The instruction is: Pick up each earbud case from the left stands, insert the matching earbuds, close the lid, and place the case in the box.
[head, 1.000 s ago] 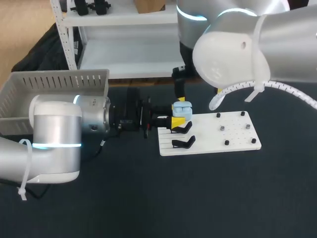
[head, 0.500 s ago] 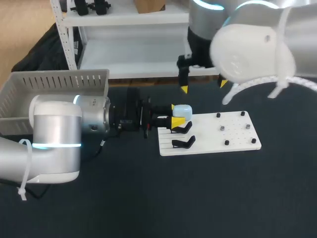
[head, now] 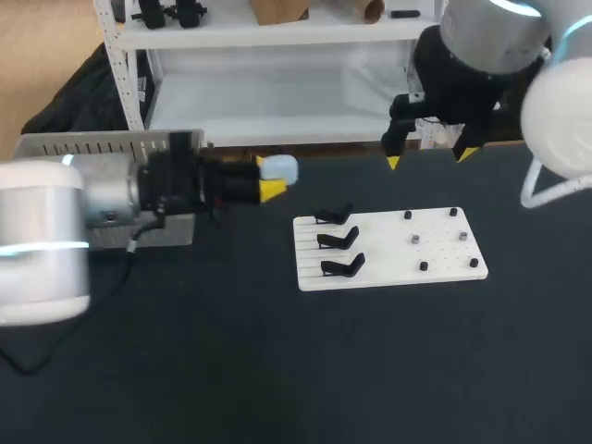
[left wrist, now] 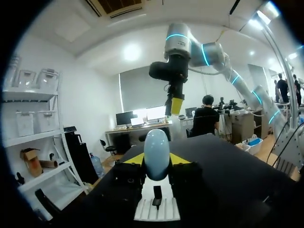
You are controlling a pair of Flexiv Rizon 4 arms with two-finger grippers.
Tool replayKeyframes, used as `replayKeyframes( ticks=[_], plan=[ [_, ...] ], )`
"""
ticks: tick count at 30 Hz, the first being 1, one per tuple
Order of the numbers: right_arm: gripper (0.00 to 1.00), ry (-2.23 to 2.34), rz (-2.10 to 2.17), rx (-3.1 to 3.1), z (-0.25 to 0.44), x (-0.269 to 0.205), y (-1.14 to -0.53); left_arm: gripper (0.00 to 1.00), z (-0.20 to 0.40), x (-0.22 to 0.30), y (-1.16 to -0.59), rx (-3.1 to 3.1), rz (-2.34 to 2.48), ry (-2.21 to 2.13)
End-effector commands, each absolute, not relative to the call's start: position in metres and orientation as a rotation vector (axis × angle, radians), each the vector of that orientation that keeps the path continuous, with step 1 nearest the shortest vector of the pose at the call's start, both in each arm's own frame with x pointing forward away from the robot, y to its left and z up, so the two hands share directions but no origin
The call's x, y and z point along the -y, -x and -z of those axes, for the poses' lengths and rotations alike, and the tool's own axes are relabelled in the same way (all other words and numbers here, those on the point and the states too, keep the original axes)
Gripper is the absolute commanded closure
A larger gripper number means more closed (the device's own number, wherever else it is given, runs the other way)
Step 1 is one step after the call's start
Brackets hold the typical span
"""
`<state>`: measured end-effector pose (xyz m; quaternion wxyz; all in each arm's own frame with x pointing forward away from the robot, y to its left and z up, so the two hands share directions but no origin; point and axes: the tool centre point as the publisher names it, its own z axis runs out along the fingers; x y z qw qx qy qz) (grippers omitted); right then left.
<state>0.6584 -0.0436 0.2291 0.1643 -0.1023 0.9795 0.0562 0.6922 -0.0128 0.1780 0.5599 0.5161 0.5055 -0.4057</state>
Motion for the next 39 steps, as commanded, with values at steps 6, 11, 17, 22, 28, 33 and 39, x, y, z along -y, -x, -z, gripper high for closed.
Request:
replayKeyframes(
  ticks=[6, 11, 17, 22, 28, 33, 39],
  plan=[
    [0.00, 0.275, -0.166, -2.713, -0.227, 0.045, -0.654, 1.00, -0.213, -0.069, -0.682, -1.384, 0.700, -1.035],
    [0.00, 0.275, -0.166, -2.713, -0.227, 0.045, -0.654, 1.00, -0.216, -0.101, -0.696, -1.476, 0.646, -0.943],
    [0.00, 0.275, -0.166, -2.713, -0.227, 0.045, -0.654, 1.00, -0.203, -0.142, -0.725, -1.567, 0.677, -0.805],
    [0.00, 0.275, -0.166, -2.713, -0.227, 0.045, -0.654, 1.00, -0.179, -0.174, -0.756, -1.657, 0.667, -0.760],
    [0.00, 0.275, -0.166, -2.713, -0.227, 0.045, -0.654, 1.00, -0.150, -0.211, -0.787, -1.735, 0.667, -0.728],
    [0.00, 0.275, -0.166, -2.713, -0.227, 0.045, -0.654, 1.00, -0.129, -0.235, -0.810, -1.773, 0.673, -0.704],
    [0.00, 0.275, -0.166, -2.713, -0.227, 0.045, -0.654, 1.00, -0.124, -0.245, -0.831, -1.776, 0.677, -0.713]
  ],
)
